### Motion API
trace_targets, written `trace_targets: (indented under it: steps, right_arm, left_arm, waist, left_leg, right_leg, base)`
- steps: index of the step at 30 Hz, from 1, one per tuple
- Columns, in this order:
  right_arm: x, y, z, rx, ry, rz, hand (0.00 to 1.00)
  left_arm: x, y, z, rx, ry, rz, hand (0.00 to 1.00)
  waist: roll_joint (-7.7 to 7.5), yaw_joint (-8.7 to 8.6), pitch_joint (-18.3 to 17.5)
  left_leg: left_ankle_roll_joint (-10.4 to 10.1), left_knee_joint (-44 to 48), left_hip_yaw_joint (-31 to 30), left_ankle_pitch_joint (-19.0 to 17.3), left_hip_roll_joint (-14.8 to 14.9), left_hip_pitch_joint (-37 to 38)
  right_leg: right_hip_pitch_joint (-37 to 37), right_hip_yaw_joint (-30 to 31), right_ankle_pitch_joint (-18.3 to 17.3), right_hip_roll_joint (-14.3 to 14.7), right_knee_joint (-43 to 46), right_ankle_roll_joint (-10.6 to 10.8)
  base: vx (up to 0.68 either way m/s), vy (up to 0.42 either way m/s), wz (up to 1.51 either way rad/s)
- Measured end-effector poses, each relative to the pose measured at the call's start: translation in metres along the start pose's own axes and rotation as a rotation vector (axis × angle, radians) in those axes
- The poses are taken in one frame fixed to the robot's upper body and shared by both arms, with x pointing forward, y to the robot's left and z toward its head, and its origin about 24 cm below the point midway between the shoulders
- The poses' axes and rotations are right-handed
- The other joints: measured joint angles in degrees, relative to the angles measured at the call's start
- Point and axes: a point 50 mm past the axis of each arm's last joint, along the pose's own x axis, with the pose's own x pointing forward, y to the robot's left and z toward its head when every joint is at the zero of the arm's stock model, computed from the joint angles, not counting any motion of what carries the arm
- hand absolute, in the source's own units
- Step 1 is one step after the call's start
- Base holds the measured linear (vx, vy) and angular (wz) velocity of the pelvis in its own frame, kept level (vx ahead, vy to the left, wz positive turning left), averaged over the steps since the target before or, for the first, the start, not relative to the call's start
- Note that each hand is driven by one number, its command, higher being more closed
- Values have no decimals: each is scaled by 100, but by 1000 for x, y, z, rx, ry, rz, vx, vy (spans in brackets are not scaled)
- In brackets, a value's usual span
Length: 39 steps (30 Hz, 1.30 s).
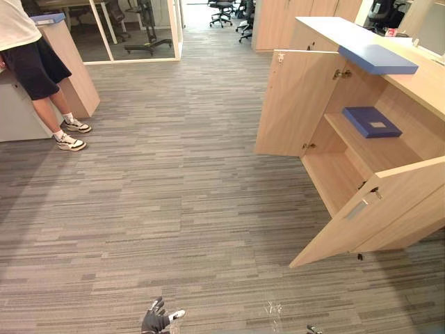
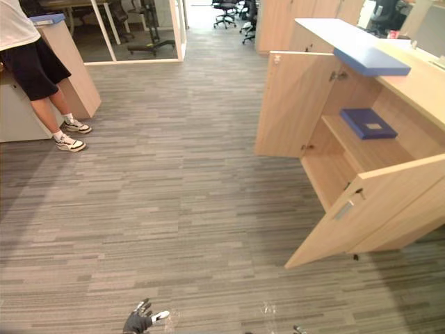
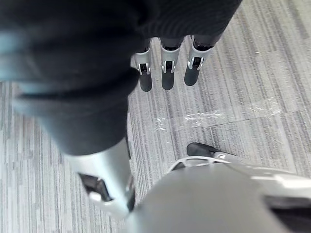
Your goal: Walk over to the cabinet, pick up the folder, carry it to the office cabinet, place the folder inside the office cabinet, then close the office cabinet door
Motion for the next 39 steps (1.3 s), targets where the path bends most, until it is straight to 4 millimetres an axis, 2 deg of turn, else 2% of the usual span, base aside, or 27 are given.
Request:
trace_targets:
  steps: [5,11,17,19,21,22,23,24,25,26,27,28,29,31,32,33,34,35,36,37,38,39]
  right_arm:
    - [2,2,9,37,-19,0,0]
    - [3,4,13,64,-28,0,0]
    - [4,5,17,69,-37,2,0]
    - [4,6,17,70,-39,5,0]
    - [4,8,19,71,-43,8,0]
    - [4,8,19,70,-41,9,0]
    - [4,8,19,70,-40,10,0]
    - [4,8,18,58,-33,12,0]
    - [5,7,17,47,-28,11,0]
    - [5,5,16,19,-20,12,0]
    - [5,5,17,12,-22,12,0]
    - [6,5,20,16,-28,11,0]
    - [6,4,21,29,-31,4,0]
    - [7,4,22,38,-31,1,0]
    - [7,3,23,64,-31,-5,0]
    - [7,3,22,69,-30,-7,0]
    - [7,2,22,69,-27,-9,0]
    - [7,0,21,64,-22,-15,0]
    - [7,4,19,58,-18,-6,0]
    - [6,6,18,57,-12,-1,0]
    - [6,10,17,79,-3,4,0]
    - [7,10,19,102,-7,1,0]
  left_arm:
    - [0,0,0,-137,-2,-21,0]
    - [1,0,2,-141,-11,-27,0]
    - [1,-2,4,-62,-18,-36,0]
    - [2,0,6,-53,-23,-34,0]
    - [4,3,10,-46,-35,-27,0]
    - [4,5,12,-42,-39,-19,0]
    - [4,6,13,-39,-42,-17,0]
    - [6,9,20,-47,-65,-8,0]
    - [6,9,22,-48,-73,-7,0]
    - [7,9,24,-53,-82,0,0]
    - [7,13,27,-52,-92,12,0]
    - [7,14,28,-49,-95,12,0]
    - [8,14,30,-47,-101,12,0]
    - [8,14,30,-52,-101,16,0]
    - [8,17,28,-74,-94,26,0]
    - [8,17,27,-90,-90,31,0]
    - [7,19,24,-125,-81,47,0]
    - [7,22,18,-168,-61,70,0]
    - [7,27,17,-190,-54,91,0]
    - [7,30,18,-192,-58,100,0]
    - [7,32,19,-195,-62,110,0]
    - [7,32,18,-208,-59,116,0]
  waist:
    - [-20,6,118]
    - [-59,-6,146]
    - [-99,-9,186]
    - [-140,-10,220]
    - [-142,-13,258]
    - [-146,-42,291]
    - [-152,-39,344]
    - [-165,-46,498]
    - [-136,-22,553]
    - [-78,-4,622]
    - [-99,3,688]
    - [-83,5,696]
    - [-112,1,732]
    - [-117,2,746]
    - [-118,-9,762]
    - [-115,-10,787]
    - [-99,-5,803]
    - [-20,7,784]
    - [-84,3,746]
    - [-200,6,699]
    - [-330,-19,628]
    - [-354,-2,611]
  left_leg:
    - [-65,-127,55,1,45,101]
    - [-96,-188,66,0,70,186]
    - [-135,-253,76,27,69,185]
    - [-138,-51,78,-65,77,61]
    - [-208,784,70,-440,167,-438]
    - [-410,1426,181,-635,266,-779]
    - [-489,1787,269,-684,324,-954]
    - [-531,3000,475,-701,545,-1483]
    - [-575,3430,568,-670,672,-1652]
    - [-726,4274,671,-459,930,-1958]
    - [-659,4964,723,-302,1120,-2325]
    - [-618,5091,742,-422,1186,-2445]
    - [-523,4763,821,-701,1323,-2553]
    - [-445,3986,829,-744,1338,-2506]
    - [-487,2707,662,-656,1289,-2436]
    - [-525,2192,518,-537,1266,-2399]
    - [-648,1242,193,-267,1268,-2299]
    - [-746,530,-156,-191,1364,-2092]
    - [-719,719,-133,371,1153,-2062]
    - [-693,819,-86,424,994,-2075]
    - [-688,1154,-69,418,744,-2176]
    - [-530,1358,53,350,576,-2101]
  right_leg:
    - [8,-15,-18,52,-29,41]
    - [76,-21,-90,76,-30,157]
    - [61,-22,-93,78,-59,158]
    - [38,-38,-117,70,-50,162]
    - [-31,-134,-159,62,-27,155]
    - [-50,-277,-231,61,-19,56]
    - [-43,-340,-271,53,-18,14]
    - [70,-496,-334,56,-14,-1]
    - [141,-526,-355,82,-14,-7]
    - [299,-557,-403,132,-21,-25]
    - [404,-532,-440,112,-16,-52]
    - [438,-509,-462,78,21,-44]
    - [452,-407,-495,-25,121,-30]
    - [452,-303,-529,-149,156,26]
    - [428,-174,-592,-314,206,126]
    - [433,-116,-631,-373,233,187]
    - [444,7,-731,-484,275,347]
    - [533,216,-869,-603,286,619]
    - [664,305,-978,-942,275,836]
    - [662,295,-987,-1102,287,849]
    - [633,282,-836,-1411,504,779]
    - [360,315,-763,-1717,1113,743]
  base:
    - [49,-17,-5]
    - [5,-4,-1]
    - [-6,-2,0]
    - [-22,-14,6]
    - [-38,-32,26]
    - [-32,-34,44]
    - [-65,-56,66]
    - [-42,-51,48]
    - [-12,-62,47]
    - [75,-47,16]
    - [93,-32,5]
    - [165,30,-17]
    - [153,69,-23]
    - [152,120,-31]
    - [157,171,-35]
    - [215,265,-48]
    - [329,481,-68]
    - [503,715,-83]
    - [489,667,-72]
    - [474,485,-45]
    - [421,346,-45]
    - [428,367,-50]
